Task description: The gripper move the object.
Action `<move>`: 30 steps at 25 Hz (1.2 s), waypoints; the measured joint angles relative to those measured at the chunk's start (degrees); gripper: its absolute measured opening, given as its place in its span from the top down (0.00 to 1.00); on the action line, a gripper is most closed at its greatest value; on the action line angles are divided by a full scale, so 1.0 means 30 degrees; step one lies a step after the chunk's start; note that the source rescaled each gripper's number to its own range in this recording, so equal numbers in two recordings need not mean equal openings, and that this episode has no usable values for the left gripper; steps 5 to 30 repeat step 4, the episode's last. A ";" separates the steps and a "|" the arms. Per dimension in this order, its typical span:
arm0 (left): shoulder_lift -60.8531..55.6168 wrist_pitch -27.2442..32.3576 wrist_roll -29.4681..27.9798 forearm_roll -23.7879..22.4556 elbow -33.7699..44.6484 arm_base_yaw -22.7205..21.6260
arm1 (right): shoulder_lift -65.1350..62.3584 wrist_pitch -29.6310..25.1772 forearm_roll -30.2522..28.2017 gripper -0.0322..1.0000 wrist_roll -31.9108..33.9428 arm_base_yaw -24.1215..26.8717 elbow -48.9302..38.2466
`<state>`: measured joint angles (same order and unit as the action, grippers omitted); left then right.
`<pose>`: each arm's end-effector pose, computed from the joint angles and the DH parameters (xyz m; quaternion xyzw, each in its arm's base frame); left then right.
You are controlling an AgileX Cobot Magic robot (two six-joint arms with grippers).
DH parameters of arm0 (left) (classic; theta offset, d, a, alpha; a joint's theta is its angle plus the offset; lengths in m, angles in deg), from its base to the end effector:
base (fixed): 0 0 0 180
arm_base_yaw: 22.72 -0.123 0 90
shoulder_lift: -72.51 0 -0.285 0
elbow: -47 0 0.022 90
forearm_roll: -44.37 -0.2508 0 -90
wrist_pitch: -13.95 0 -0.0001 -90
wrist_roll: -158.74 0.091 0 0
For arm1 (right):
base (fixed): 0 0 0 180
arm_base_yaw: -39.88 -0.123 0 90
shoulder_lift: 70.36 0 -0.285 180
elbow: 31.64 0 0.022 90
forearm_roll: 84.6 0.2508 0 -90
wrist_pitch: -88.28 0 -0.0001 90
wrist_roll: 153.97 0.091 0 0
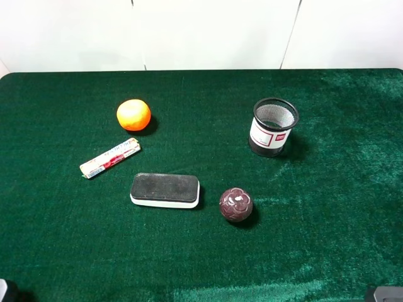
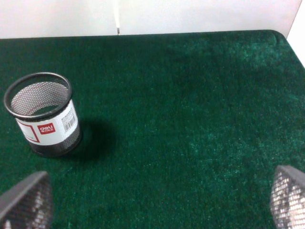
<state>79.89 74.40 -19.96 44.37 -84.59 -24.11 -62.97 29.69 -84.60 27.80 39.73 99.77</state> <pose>-0.0060 -0.0001 0.2785 -0.0007 0.8492 0.0124 0.5280 -0.0043 0.0000 0.2803 0.0119 0.8413 0.0091 0.5404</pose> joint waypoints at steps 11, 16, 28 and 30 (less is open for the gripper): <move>0.0000 0.0000 0.0000 0.0114 0.0000 0.0000 | 0.0000 0.0000 0.0000 0.00 0.0000 0.0000 0.0000; 0.0000 0.0000 0.0000 0.0114 0.0000 0.0000 | 0.0000 0.0000 0.0000 0.00 0.0000 0.0000 0.0000; 0.0000 0.0000 0.0000 0.0114 0.0000 0.0000 | 0.0000 0.0000 0.0000 0.00 0.0000 0.0000 0.0000; 0.0000 0.0000 0.0000 0.0114 0.0000 0.0000 | 0.0000 0.0000 0.0000 0.00 0.0000 0.0000 0.0000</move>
